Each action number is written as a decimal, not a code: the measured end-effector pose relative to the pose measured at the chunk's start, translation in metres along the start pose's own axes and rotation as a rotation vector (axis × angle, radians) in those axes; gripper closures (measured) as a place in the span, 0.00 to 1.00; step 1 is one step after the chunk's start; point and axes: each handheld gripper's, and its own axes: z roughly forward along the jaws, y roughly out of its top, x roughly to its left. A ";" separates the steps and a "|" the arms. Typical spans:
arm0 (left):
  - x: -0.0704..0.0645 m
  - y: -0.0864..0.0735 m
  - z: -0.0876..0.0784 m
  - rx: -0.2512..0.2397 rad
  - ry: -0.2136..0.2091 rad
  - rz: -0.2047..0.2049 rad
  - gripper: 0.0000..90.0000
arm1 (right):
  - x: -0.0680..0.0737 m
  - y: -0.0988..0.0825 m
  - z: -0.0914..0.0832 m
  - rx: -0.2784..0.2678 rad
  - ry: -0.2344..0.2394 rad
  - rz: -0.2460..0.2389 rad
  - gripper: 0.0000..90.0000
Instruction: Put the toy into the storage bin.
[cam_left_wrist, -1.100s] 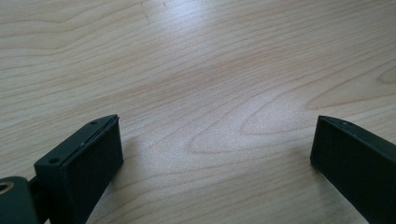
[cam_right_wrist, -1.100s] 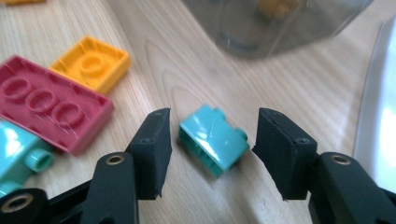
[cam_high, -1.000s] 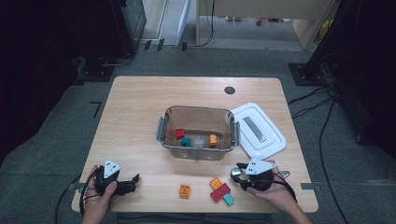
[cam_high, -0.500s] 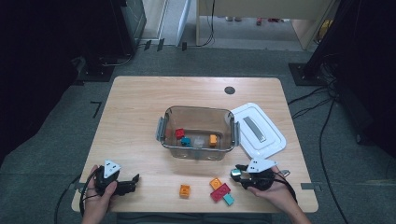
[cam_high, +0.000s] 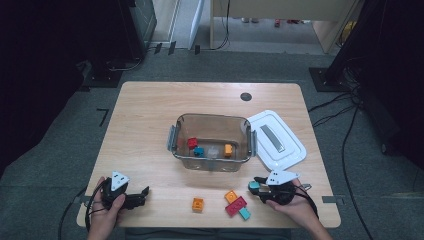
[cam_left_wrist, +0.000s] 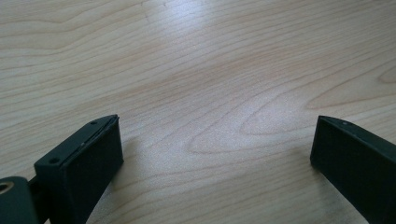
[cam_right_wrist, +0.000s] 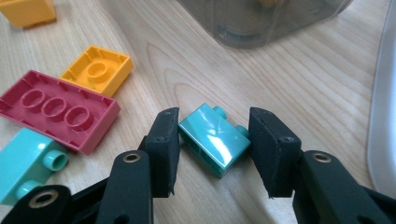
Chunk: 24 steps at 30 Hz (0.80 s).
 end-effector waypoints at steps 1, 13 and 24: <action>0.000 0.000 0.000 0.000 0.000 0.000 0.02 | 0.000 0.000 0.000 -0.003 0.001 -0.001 0.62; 0.000 0.000 0.000 0.000 0.000 0.000 0.02 | 0.005 0.019 -0.025 -0.112 0.007 -0.001 0.62; 0.000 0.000 0.000 0.000 0.000 0.000 0.02 | 0.012 0.046 -0.057 -0.245 0.035 -0.009 0.62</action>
